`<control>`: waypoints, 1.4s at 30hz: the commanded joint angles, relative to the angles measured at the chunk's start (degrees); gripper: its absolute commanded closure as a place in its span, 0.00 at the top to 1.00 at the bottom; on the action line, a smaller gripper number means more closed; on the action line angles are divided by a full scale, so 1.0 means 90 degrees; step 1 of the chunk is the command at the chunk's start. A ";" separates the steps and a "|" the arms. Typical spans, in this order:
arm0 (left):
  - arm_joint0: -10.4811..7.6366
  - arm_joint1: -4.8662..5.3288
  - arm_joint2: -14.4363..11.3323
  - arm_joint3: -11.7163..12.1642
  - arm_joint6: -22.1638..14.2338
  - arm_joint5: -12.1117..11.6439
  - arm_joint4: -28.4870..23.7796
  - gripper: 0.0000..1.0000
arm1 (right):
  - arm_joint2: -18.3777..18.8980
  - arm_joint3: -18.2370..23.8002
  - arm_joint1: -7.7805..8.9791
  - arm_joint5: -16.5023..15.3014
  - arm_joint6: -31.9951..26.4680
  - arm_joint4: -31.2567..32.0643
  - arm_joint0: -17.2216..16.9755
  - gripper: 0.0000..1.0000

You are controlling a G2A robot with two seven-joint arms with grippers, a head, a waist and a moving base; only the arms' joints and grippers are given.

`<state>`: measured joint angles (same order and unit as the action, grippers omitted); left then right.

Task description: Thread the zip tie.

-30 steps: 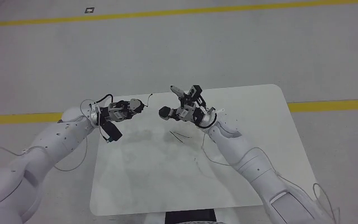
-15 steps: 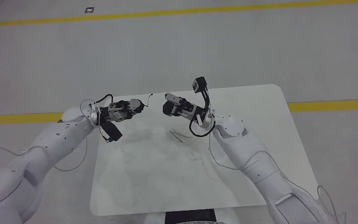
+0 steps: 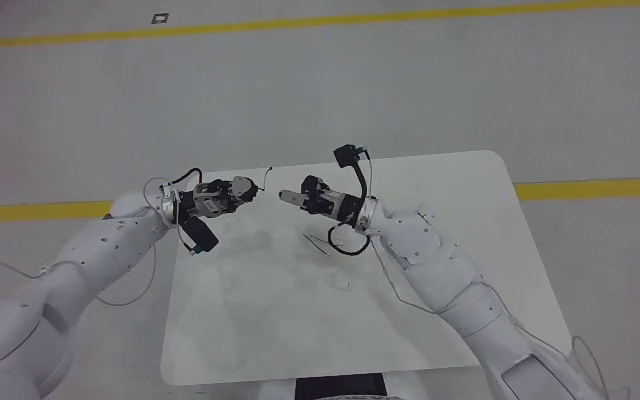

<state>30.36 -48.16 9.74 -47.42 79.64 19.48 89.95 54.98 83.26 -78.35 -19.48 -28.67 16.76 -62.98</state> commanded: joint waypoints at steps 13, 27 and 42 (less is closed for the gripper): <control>0.0000 0.0000 0.0000 0.0000 0.0000 0.0000 0.0000 0.00 | -0.0562 0.0324 0.0194 0.0000 0.0886 0.1300 0.0149 1.00; 0.0528 0.0012 0.0588 -0.0378 0.0000 -0.1641 -0.1226 0.00 | -0.0538 0.0048 0.0258 0.0000 0.1801 0.2083 -0.0127 1.00; 0.0715 -0.0004 0.0893 -0.0670 -0.0415 -0.2592 -0.1826 0.00 | -0.0629 -0.0029 0.0229 0.0172 0.2513 0.2799 -0.0117 1.00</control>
<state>36.53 -48.23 17.41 -52.94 76.78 -1.85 74.76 49.46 82.60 -76.30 -18.62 -6.77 39.18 -63.98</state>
